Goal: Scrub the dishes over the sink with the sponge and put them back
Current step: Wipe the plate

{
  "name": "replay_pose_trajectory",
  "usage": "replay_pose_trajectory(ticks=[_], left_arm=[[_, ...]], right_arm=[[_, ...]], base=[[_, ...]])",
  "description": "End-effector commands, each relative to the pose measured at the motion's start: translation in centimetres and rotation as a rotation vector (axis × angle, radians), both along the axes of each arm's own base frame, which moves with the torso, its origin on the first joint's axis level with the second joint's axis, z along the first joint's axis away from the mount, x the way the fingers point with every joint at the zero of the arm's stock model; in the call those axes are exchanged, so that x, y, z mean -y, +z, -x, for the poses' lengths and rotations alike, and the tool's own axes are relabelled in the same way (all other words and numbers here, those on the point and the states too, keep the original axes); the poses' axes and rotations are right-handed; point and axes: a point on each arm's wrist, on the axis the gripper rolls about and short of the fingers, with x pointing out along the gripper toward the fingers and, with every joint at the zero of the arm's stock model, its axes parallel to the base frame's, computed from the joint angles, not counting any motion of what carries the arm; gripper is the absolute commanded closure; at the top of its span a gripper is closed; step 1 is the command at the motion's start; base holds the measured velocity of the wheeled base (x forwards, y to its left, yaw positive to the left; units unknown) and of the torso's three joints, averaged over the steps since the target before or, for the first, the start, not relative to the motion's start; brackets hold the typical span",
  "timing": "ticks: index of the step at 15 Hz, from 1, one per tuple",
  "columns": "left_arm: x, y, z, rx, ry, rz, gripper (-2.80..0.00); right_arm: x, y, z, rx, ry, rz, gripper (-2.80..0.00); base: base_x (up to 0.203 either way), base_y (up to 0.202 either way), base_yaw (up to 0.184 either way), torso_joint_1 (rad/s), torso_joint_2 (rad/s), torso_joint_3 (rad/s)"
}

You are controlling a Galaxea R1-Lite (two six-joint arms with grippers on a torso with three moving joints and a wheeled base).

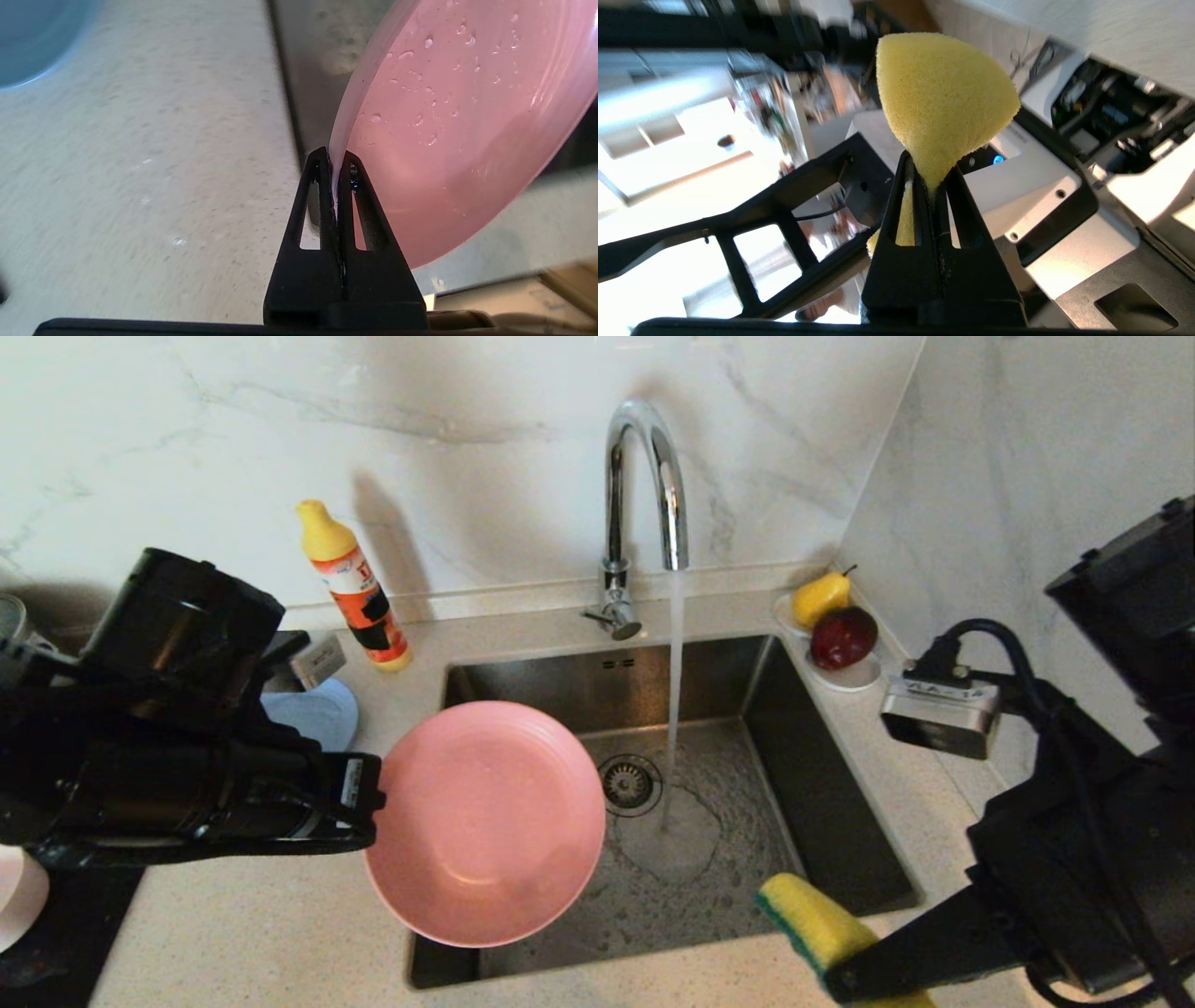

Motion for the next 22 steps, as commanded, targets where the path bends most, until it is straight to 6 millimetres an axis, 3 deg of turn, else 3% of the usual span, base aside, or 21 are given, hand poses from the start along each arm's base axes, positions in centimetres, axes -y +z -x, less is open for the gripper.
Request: replay_pose_trajectory(ticks=[1,7,9,22], left_arm=[[-0.3,-0.1,1.0,0.060,-0.018,0.029,0.00],[0.2,-0.6,2.2,0.057,-0.107,0.047,0.00],[0.6,-1.6,2.5,0.090,-0.139,0.059,0.00],[4.9,-3.1,2.1,0.151,-0.281,0.057,0.00]], right_arm=[[-3.5,-1.2,-0.7,-0.038,0.076,0.056,0.00],[-9.5,-3.2,-2.3,-0.067,0.160,0.131,0.00],[-11.2,-3.8,-3.0,-0.075,0.166,0.158,0.00],[-15.0,-5.6,-5.1,-0.117,0.175,0.226,0.00]], base=[[0.000,0.000,0.000,0.000,0.00,0.000],[0.000,0.000,0.000,0.000,0.00,0.000],[0.000,0.000,0.000,0.000,0.00,0.000],[0.000,0.000,0.000,0.000,0.00,0.000]])
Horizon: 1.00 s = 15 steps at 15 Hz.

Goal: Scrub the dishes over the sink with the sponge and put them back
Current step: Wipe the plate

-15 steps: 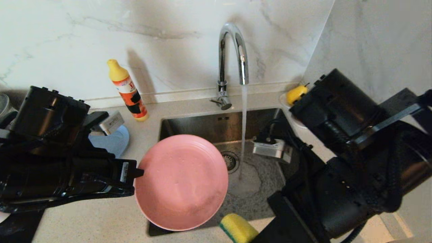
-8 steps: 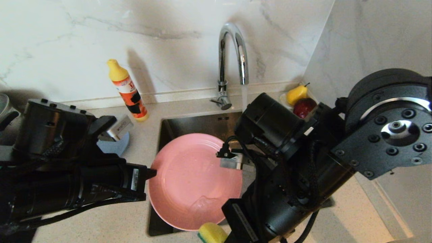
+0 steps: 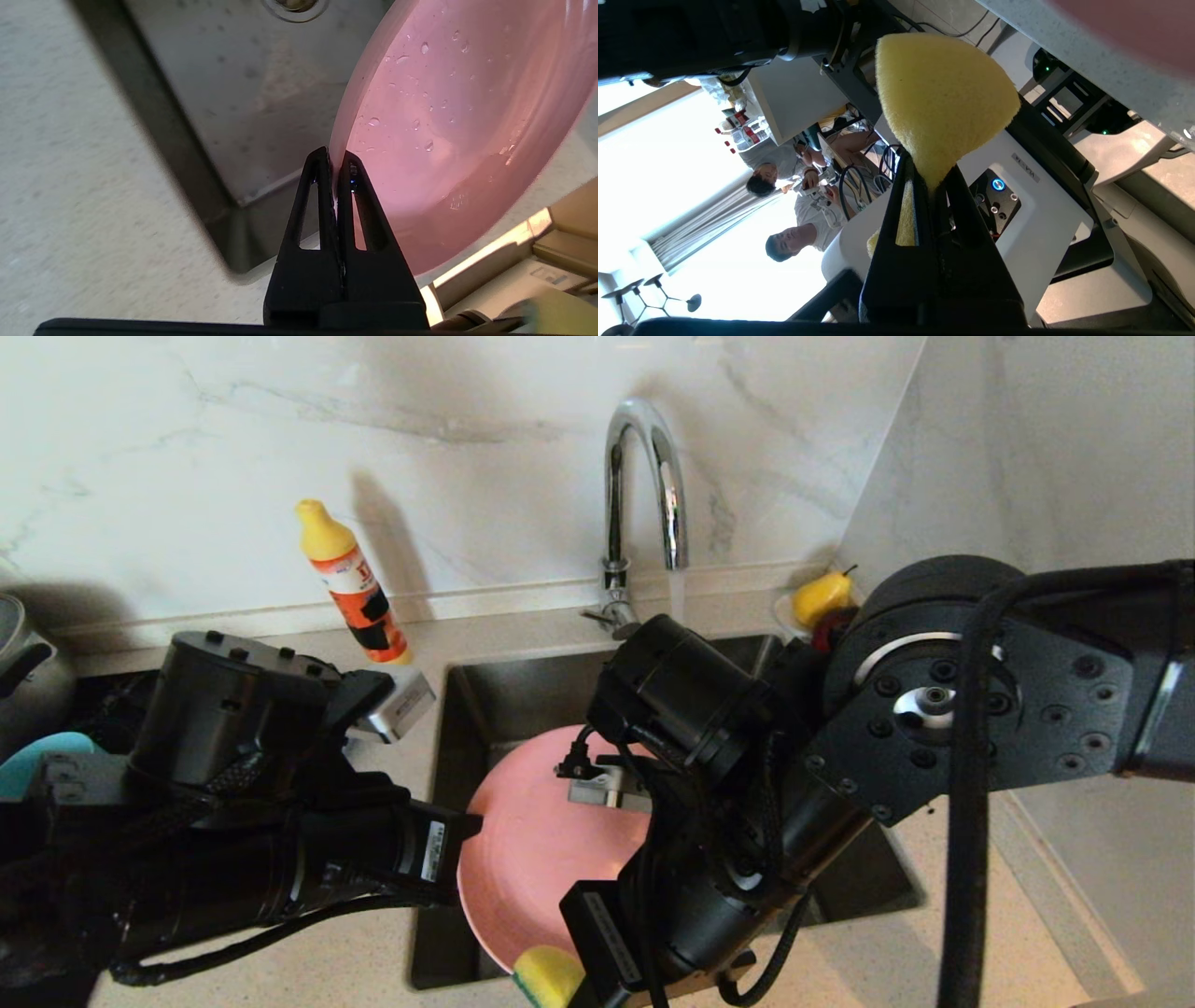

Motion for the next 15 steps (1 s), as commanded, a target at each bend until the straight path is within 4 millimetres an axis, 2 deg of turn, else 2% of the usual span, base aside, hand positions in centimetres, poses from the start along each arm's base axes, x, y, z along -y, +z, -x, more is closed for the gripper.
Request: replay_pose_trajectory(ticks=[1,8,15], left_arm=[[0.5,-0.3,0.0,-0.011,-0.012,-0.006,0.00],[0.2,0.6,0.8,0.024,-0.026,0.023,0.00],[-0.3,0.0,1.9,0.011,-0.045,0.015,0.00]], right_arm=[[-0.7,-1.1,-0.5,-0.023,-0.001,0.024,0.00],[-1.8,-2.8,-1.7,-0.015,-0.026,0.067,0.00],[0.2,-1.4,-4.1,0.016,-0.111,0.031,0.00]], base=[[0.000,0.000,0.000,0.000,0.00,0.000],[0.000,0.000,0.000,0.000,0.00,0.000],[0.000,0.000,0.000,0.000,0.00,0.000]])
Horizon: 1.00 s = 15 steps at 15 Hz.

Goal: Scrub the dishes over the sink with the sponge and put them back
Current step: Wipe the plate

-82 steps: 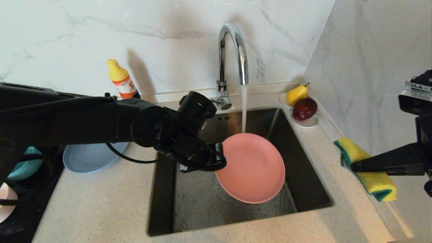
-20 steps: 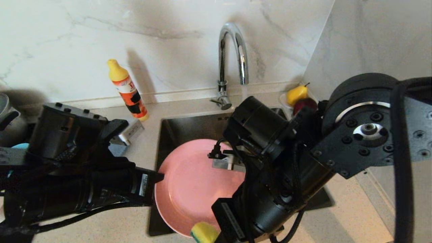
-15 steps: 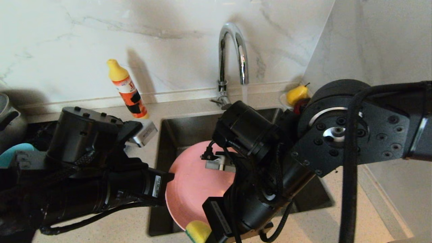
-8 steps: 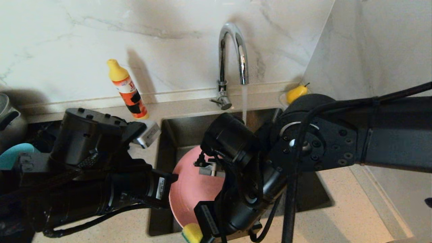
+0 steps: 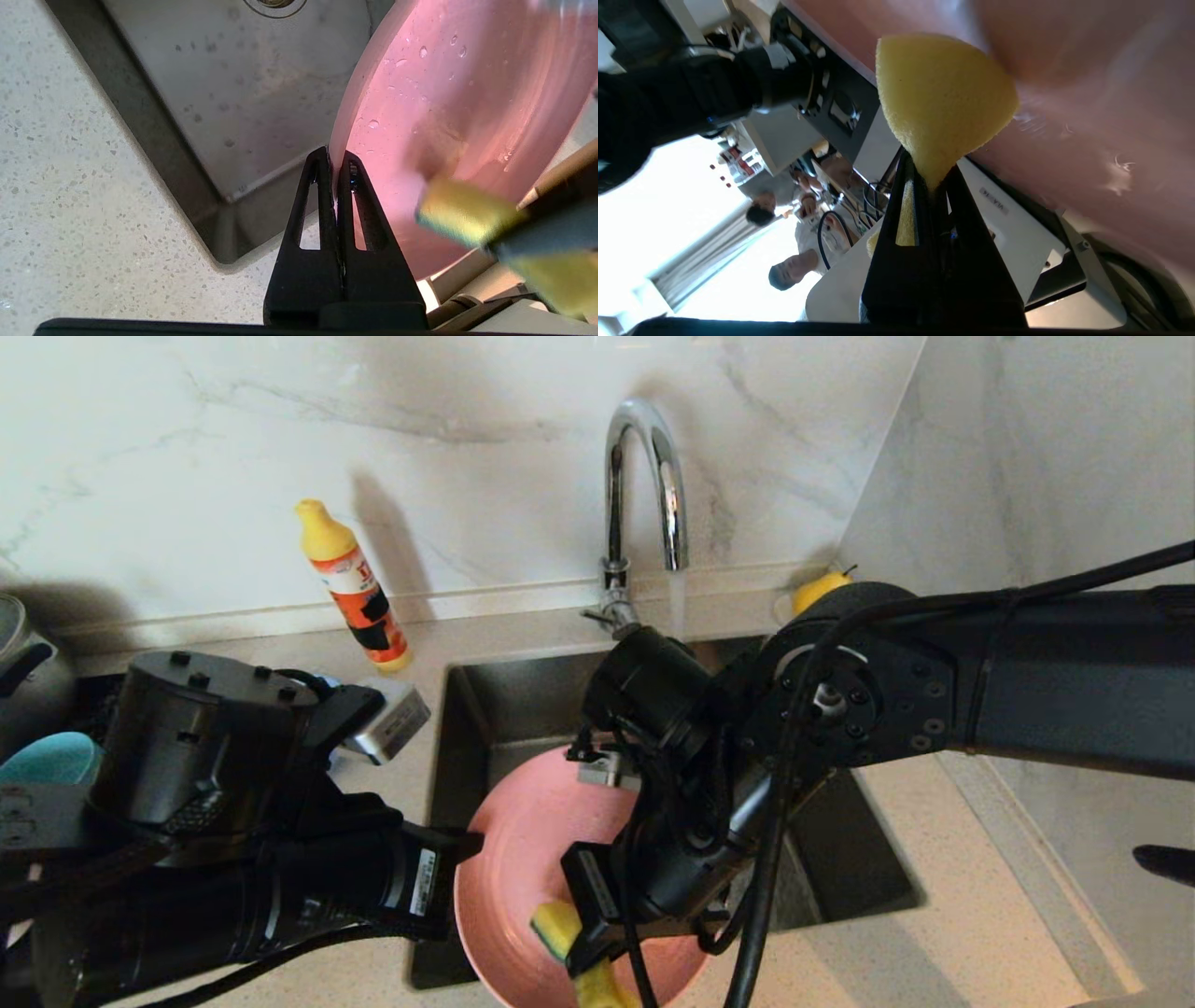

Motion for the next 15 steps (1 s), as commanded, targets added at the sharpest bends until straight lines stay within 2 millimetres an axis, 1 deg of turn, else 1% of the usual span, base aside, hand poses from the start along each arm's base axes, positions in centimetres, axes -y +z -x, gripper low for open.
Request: replay_pose_trajectory(ticks=[1,5,9,12,15], left_arm=[[-0.2,0.0,0.3,0.002,-0.002,0.003,0.00],[-0.1,0.0,0.7,0.002,-0.017,0.009,0.00],[-0.2,-0.2,0.9,-0.004,-0.018,0.008,0.00],[-0.3,-0.2,1.0,-0.007,-0.015,0.009,0.00],[-0.4,-0.5,1.1,-0.012,-0.010,0.003,0.00]], right_arm=[[0.7,0.6,-0.4,0.005,-0.022,-0.013,0.00],[1.6,1.6,-0.8,0.024,-0.046,-0.034,0.00],[3.1,3.5,-1.0,0.062,-0.079,-0.077,0.00],[3.7,4.1,-0.9,0.073,-0.088,-0.088,0.00],[3.7,4.0,-0.9,0.061,-0.089,-0.079,0.00]], base=[[0.000,0.000,0.000,0.000,0.00,0.000],[0.000,0.000,0.000,0.000,0.00,0.000],[0.000,0.000,0.000,0.000,0.00,0.000],[0.000,0.000,0.000,0.000,0.00,0.000],[0.000,0.000,0.000,0.000,0.00,0.000]])
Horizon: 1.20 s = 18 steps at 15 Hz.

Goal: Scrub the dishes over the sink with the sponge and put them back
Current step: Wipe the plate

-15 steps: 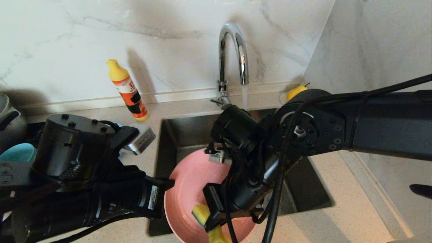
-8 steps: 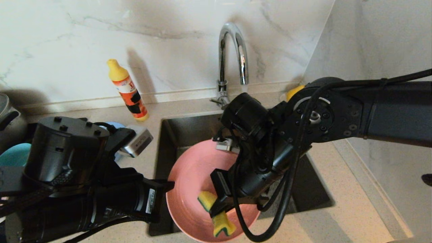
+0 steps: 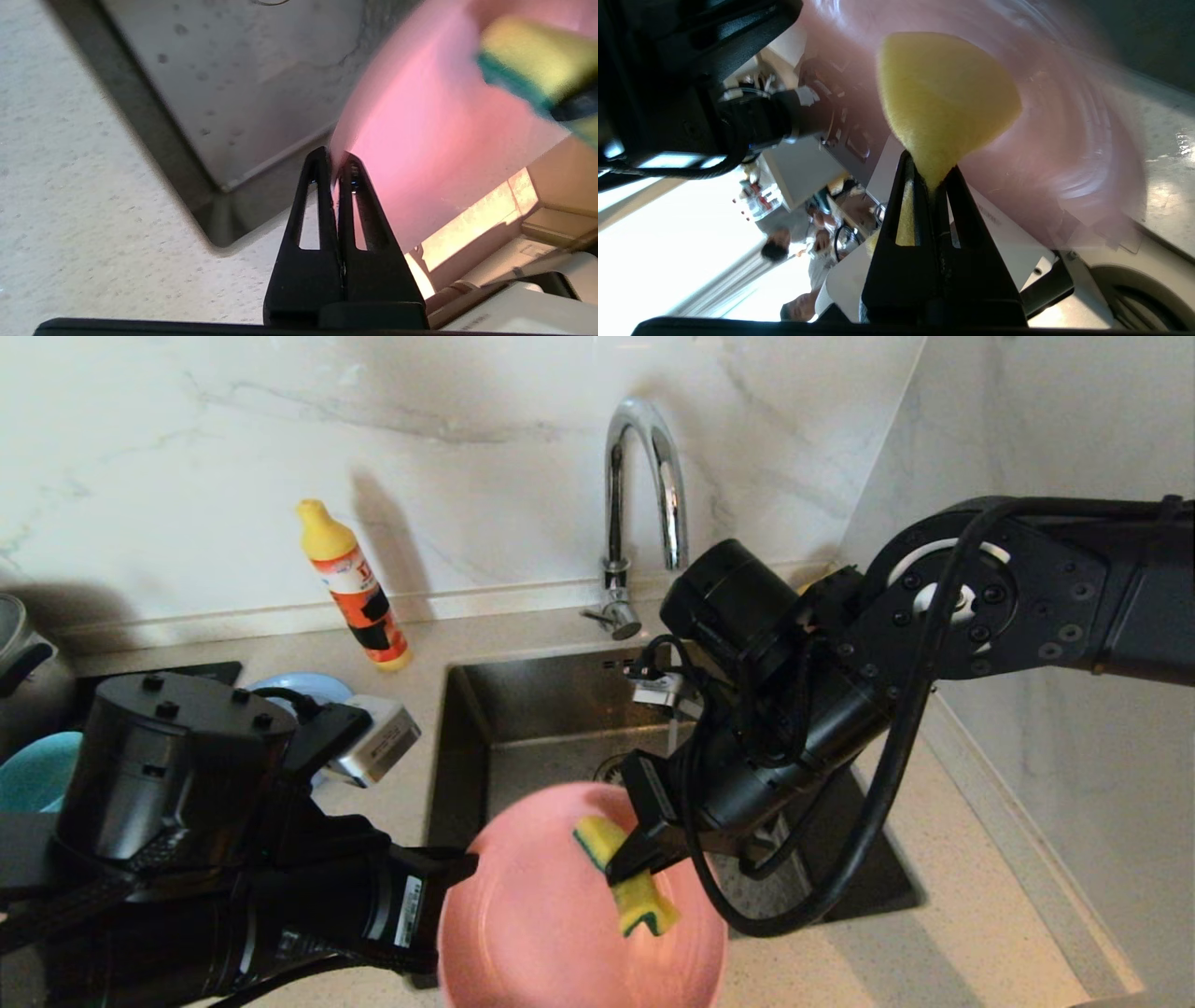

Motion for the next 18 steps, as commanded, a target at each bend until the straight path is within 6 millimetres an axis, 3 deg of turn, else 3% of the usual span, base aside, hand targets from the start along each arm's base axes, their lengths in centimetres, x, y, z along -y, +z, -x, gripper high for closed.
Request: replay_pose_trajectory(ticks=[1,10,13,15,18], left_arm=[[-0.1,0.0,0.0,0.002,0.007,0.001,0.00],[-0.1,-0.1,-0.1,-0.002,0.017,0.002,0.00],[-0.3,-0.1,-1.0,-0.031,0.072,0.000,0.00],[-1.2,0.2,-1.9,-0.096,0.190,-0.044,0.00],[-4.3,1.2,-2.2,-0.234,0.412,-0.062,0.00]], right_arm=[[0.2,0.2,0.3,-0.005,0.002,-0.004,0.00],[0.4,0.2,0.5,-0.018,0.003,0.007,0.00],[1.0,0.6,0.7,-0.023,-0.004,0.012,0.00],[1.8,0.9,0.8,-0.024,-0.018,0.012,0.00],[3.9,1.4,0.7,-0.023,-0.064,0.011,0.00]], base=[[0.000,0.000,0.000,0.000,0.00,0.000],[0.000,0.000,0.000,0.000,0.00,0.000],[0.000,0.000,0.000,0.000,0.00,0.000],[0.000,0.000,0.000,0.000,0.00,0.000],[0.000,0.000,0.000,0.000,0.00,0.000]])
